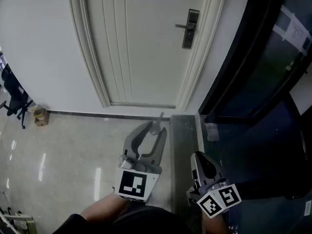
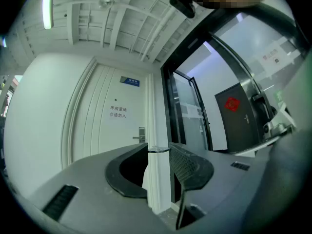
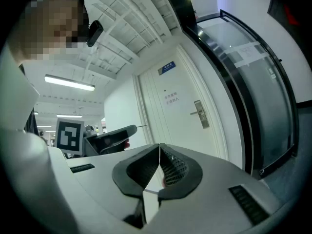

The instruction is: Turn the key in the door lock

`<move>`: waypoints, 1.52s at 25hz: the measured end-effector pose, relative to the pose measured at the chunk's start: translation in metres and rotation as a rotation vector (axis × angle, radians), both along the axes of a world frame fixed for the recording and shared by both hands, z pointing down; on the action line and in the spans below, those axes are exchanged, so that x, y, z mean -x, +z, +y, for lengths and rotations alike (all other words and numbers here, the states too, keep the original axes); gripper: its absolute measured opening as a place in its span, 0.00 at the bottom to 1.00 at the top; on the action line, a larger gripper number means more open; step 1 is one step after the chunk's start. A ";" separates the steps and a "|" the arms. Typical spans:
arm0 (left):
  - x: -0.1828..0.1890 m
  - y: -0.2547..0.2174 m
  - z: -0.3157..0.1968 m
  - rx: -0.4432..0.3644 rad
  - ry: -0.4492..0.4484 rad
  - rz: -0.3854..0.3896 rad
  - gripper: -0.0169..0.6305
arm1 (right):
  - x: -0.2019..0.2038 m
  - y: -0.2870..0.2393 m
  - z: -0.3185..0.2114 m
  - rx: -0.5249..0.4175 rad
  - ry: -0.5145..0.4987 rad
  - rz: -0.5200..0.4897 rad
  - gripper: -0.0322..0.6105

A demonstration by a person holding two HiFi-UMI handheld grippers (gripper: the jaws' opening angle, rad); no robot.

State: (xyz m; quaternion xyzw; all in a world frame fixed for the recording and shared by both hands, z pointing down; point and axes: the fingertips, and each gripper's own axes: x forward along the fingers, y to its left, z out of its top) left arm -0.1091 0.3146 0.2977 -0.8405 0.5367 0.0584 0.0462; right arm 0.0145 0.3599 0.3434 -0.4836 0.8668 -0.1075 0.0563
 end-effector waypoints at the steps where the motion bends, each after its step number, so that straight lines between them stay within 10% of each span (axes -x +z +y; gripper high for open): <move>1: 0.004 -0.001 -0.012 0.000 0.010 0.002 0.22 | 0.005 0.000 -0.011 0.002 0.005 0.001 0.07; 18: 0.030 -0.004 -0.159 0.001 0.081 0.008 0.22 | 0.061 -0.008 -0.149 0.011 0.038 0.009 0.07; 38: -0.075 -0.010 -0.378 -0.002 0.021 -0.006 0.22 | -0.037 -0.017 -0.361 0.001 -0.030 -0.018 0.07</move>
